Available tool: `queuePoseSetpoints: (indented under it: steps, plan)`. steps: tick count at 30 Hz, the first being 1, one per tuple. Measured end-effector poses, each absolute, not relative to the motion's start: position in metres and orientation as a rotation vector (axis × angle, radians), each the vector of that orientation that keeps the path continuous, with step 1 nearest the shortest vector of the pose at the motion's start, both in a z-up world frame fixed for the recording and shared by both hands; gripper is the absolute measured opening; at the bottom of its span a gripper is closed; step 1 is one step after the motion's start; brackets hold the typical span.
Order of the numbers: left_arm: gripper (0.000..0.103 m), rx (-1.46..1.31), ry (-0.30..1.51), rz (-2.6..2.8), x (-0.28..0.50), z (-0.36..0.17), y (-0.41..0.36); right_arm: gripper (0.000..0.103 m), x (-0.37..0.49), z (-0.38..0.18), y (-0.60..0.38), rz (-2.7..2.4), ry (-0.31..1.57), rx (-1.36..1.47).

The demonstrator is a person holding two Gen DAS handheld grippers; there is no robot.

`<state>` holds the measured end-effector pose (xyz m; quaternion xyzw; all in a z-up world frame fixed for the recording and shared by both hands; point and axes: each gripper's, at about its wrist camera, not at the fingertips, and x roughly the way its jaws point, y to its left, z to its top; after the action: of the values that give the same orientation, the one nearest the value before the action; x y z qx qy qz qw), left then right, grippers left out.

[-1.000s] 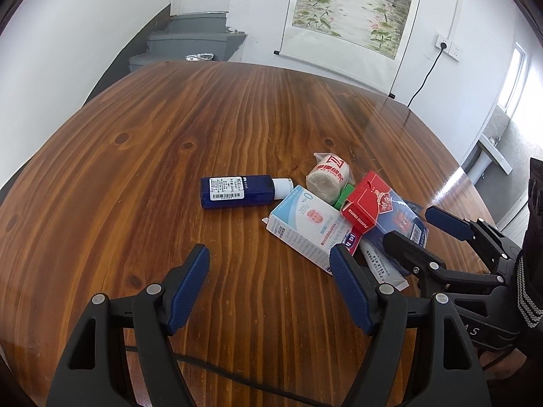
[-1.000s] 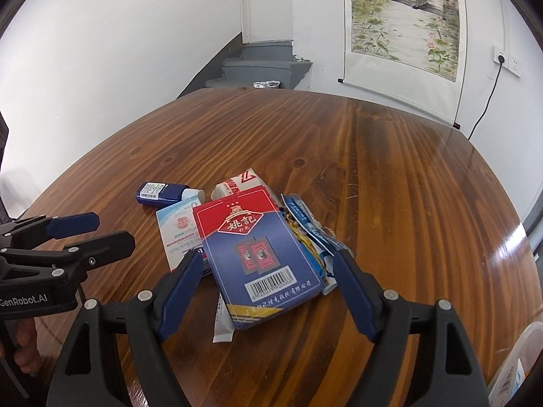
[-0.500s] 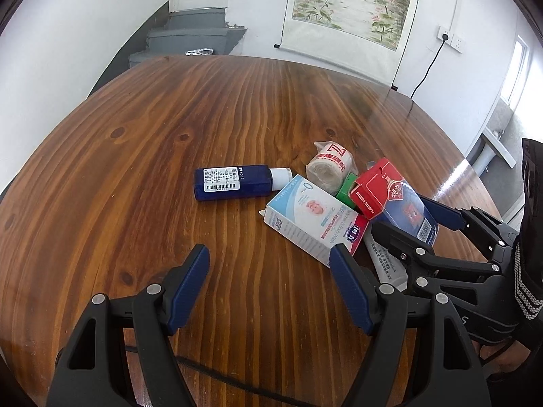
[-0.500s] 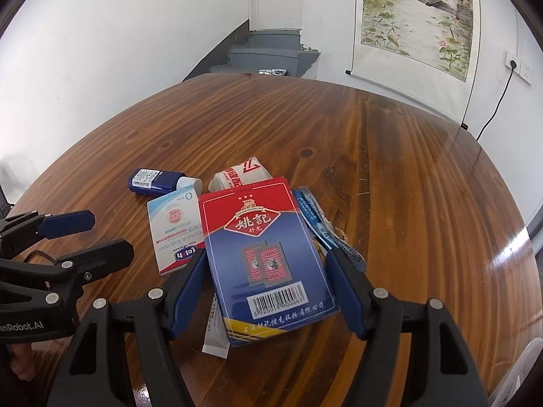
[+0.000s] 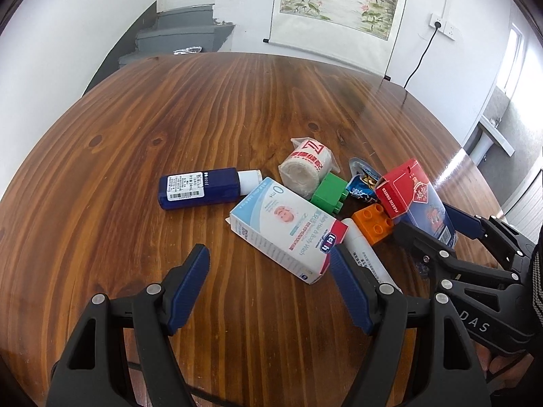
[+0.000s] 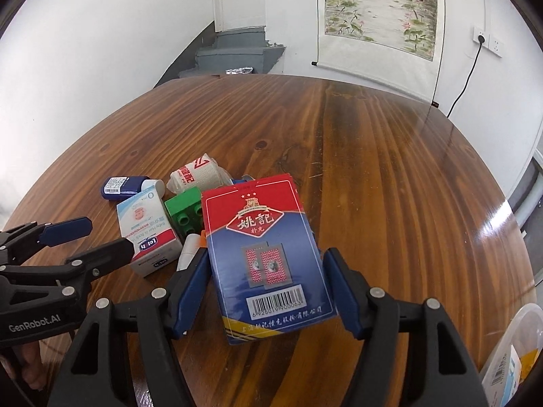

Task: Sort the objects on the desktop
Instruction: 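Close right gripper on the red-and-blue card box, then close left gripper on white baby wash box while right gripper holds red box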

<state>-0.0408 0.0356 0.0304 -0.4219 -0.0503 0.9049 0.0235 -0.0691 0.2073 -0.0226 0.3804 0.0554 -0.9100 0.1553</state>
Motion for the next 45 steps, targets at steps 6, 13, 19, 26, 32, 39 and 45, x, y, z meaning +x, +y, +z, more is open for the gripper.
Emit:
queuePoseSetpoints:
  steps: [6,13,19,26,32,39,45]
  plan:
    - [0.077,-1.331,-0.090,2.799,-0.044,0.021,0.043,0.072,-0.064,-0.013,0.212,-2.597,0.116,1.053]
    - [0.077,-1.385,-0.123,2.843,-0.042,0.015,0.020,0.071,-0.061,-0.008,0.214,-2.591,0.087,1.027]
    - [0.077,-1.399,-0.170,2.866,-0.038,0.014,0.007,0.071,-0.059,-0.005,0.216,-2.581,0.064,1.013]
    - [0.077,-1.360,-0.101,2.850,-0.044,0.025,0.032,0.071,-0.057,-0.003,0.221,-2.575,0.030,1.010]
    - [0.077,-1.350,-0.009,2.870,-0.059,0.028,0.047,0.071,-0.056,0.000,0.225,-2.572,-0.007,1.010]
    - [0.077,-1.407,-0.072,2.852,-0.081,0.018,0.039,0.071,-0.053,0.003,0.227,-2.575,-0.022,0.999]
    - [0.077,-1.410,-0.114,2.853,-0.085,0.014,0.035,0.071,-0.052,0.001,0.227,-2.574,-0.022,1.004]
